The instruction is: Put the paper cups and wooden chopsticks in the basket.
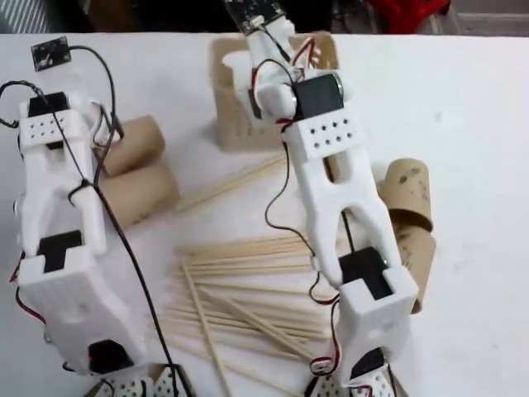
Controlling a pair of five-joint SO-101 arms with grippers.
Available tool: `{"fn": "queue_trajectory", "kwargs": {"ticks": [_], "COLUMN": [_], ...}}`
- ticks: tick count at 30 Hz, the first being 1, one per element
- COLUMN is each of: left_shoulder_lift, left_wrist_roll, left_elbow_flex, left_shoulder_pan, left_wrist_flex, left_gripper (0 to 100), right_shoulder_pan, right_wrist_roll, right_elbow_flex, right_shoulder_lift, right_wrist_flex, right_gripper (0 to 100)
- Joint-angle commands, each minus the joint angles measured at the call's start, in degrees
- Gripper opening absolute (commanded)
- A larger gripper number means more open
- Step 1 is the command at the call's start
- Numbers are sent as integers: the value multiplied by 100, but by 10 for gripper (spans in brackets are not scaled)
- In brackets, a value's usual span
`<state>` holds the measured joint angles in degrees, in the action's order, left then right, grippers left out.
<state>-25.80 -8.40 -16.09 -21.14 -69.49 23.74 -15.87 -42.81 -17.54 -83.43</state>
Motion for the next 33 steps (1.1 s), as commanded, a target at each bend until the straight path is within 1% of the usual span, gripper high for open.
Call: {"fn": "queue_trajectory", "kwargs": {"ticks": [1,3,5,7,8,12,15,18,21,23,28,30,33], "left_shoulder_lift": [92,92,92,92,92,92,92,92,84,75,75,75,84], "left_wrist_roll": [79,79,79,79,79,79,79,79,79,79,79,79,79], "left_elbow_flex": [35,53,53,53,53,70,70,70,79,79,97,202,440], "left_shoulder_pan": [127,127,163,189,198,215,215,233,242,242,242,242,242], "left_wrist_flex": [62,62,62,62,62,62,62,62,62,62,62,123,422], "left_gripper": [195,195,195,195,195,195,195,195,195,195,195,195,195], "right_shoulder_pan": [110,110,66,-22,-84,-330,-523,-690,-1174,-1675,-3037,-3512,-3952], "right_wrist_roll": [0,0,0,-62,-176,-360,-387,-844,-1257,-1758,-3684,-4176,-4853], "right_elbow_flex": [-299,-369,-440,-422,-404,44,888,1952,2971,3631,5064,5468,6057], "right_shoulder_lift": [277,356,479,655,787,1411,2132,2914,3662,4119,5059,5305,5446], "right_wrist_flex": [-585,-998,-1323,-1499,-1508,-1516,-1516,-1508,-1508,-1508,-1455,-1138,-488], "right_gripper": [309,275,210,162,153,152,152,152,153,170,264,274,272]}}
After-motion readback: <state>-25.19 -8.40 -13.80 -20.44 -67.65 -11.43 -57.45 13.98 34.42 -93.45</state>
